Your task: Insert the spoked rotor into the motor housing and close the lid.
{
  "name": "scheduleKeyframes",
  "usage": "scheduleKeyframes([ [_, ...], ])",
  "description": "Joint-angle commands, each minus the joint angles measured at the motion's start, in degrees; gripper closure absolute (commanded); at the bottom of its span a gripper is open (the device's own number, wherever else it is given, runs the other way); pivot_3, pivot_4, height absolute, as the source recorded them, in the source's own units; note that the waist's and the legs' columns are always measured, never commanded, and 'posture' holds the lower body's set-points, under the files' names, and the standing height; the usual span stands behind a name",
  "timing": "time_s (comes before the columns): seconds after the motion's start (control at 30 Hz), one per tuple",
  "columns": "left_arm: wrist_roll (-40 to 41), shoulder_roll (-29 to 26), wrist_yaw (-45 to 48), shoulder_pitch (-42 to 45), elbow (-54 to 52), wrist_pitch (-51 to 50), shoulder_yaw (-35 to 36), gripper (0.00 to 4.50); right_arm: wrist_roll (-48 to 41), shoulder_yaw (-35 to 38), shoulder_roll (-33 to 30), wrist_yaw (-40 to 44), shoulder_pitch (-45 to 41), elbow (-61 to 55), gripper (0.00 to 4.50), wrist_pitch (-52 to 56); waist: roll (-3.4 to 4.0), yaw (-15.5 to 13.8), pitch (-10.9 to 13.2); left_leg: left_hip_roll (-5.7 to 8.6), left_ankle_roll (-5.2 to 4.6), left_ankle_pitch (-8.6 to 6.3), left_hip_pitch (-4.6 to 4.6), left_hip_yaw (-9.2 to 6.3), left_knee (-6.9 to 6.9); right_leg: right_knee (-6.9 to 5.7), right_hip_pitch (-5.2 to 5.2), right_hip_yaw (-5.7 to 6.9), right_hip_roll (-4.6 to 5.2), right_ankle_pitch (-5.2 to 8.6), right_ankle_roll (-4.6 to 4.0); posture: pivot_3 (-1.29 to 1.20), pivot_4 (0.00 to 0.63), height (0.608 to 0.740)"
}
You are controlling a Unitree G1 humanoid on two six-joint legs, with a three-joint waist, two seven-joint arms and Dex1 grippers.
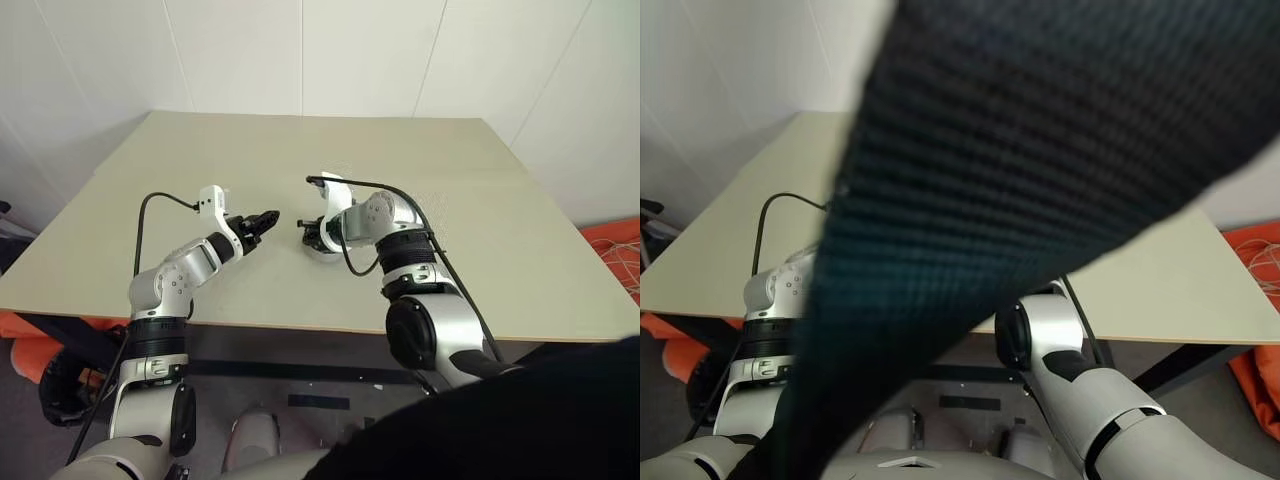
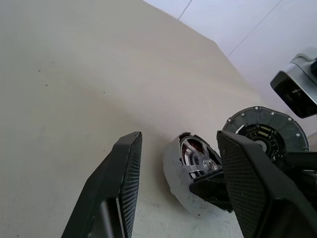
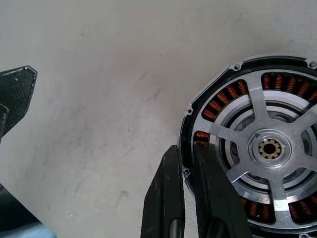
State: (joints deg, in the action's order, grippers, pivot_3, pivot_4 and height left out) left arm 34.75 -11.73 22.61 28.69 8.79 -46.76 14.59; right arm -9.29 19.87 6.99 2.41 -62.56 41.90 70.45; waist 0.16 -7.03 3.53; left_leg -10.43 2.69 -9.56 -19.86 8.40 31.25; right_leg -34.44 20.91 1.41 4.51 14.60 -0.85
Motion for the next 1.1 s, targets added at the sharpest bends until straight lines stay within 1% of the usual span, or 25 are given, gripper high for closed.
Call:
scheduleKeyframes([
  [0.03,0.73,0.01,-0.03,0.80,-2.06,0.42,0.03,1.94,-0.58,2.29,-0.88,-4.62,0.25,3.19,4.48,-0.93,-0.03,0.00,-0.02,0.00,0.00,0.00,-0.02,0.00,0.00,-0.04,0.04,-0.01,0.00,-0.01,0.01,0.00,0.000,0.740],
  [0.17,0.78,-0.06,0.06,0.73,-2.12,0.31,-0.01,1.94,-2.40,2.96,-0.74,-6.20,-0.59,4.28,4.48,-2.80,-0.06,0.03,-0.04,-0.05,0.03,0.02,-0.12,0.05,0.00,-0.35,0.23,-0.06,-0.02,-0.07,0.09,0.00,0.000,0.740],
  [0.23,0.77,-0.11,0.07,0.73,-2.14,0.32,0.01,1.94,-3.28,2.43,-0.76,-5.45,-0.63,4.57,4.48,-3.49,-0.09,0.07,-0.06,-0.18,0.07,0.04,-0.12,0.05,-0.01,-0.41,0.21,-0.05,-0.11,-0.08,0.10,0.00,0.000,0.740],
  [0.4,0.71,-0.50,0.12,0.99,-1.79,0.45,0.31,1.94,-4.37,1.95,0.06,-7.21,-0.33,4.27,4.48,-3.12,-0.09,0.26,-0.06,-0.32,0.23,0.14,-0.14,0.05,-0.04,-0.46,0.26,-0.04,-0.22,-0.08,0.10,0.00,0.000,0.740],
  [0.6,0.60,-0.44,0.11,1.23,-1.46,0.76,0.30,1.94,-5.67,1.66,1.50,-10.61,-0.82,-0.07,4.48,-0.51,-0.06,0.06,-0.03,-0.30,0.23,0.14,-0.15,0.09,-0.04,-0.35,0.40,-0.04,-0.20,-0.08,0.10,0.00,0.000,0.740],
  [0.73,0.50,-0.36,0.16,1.50,-1.06,0.97,0.21,1.94,-5.92,1.21,2.84,-13.49,-0.36,-4.25,4.48,3.14,-0.06,-0.06,-0.03,-0.29,0.28,0.17,-0.41,0.11,-0.04,-0.36,0.33,-0.06,-0.20,-0.11,0.13,0.00,0.000,0.740],
  [0.9,0.44,-0.31,0.23,1.79,-0.77,1.21,0.21,1.94,-6.54,2.24,4.70,-17.02,0.14,-8.36,4.48,6.33,-0.07,-0.36,-0.05,-0.33,1.02,0.63,-0.97,0.15,-0.04,-0.47,0.60,-0.06,-0.20,-0.60,0.23,0.00,0.000,0.740],
  [0.97,0.45,-0.32,0.22,1.79,-0.73,1.22,0.24,1.94,-7.12,3.10,5.30,-18.46,-0.15,-8.88,4.48,6.78,-0.07,-0.54,-0.05,-0.32,1.27,0.80,-1.29,0.17,-0.03,-0.47,0.74,-0.06,-0.20,-0.79,0.37,0.00,0.000,0.740],
  [1.1,0.43,-0.28,0.23,1.76,-0.79,1.27,0.19,1.94,-8.28,3.36,6.32,-20.28,-0.27,-8.37,4.48,5.77,-0.07,-0.65,-0.05,-0.26,1.30,0.82,-1.39,0.17,0.02,-0.41,0.71,-0.05,-0.17,-0.84,0.45,0.00,0.000,0.740],
])
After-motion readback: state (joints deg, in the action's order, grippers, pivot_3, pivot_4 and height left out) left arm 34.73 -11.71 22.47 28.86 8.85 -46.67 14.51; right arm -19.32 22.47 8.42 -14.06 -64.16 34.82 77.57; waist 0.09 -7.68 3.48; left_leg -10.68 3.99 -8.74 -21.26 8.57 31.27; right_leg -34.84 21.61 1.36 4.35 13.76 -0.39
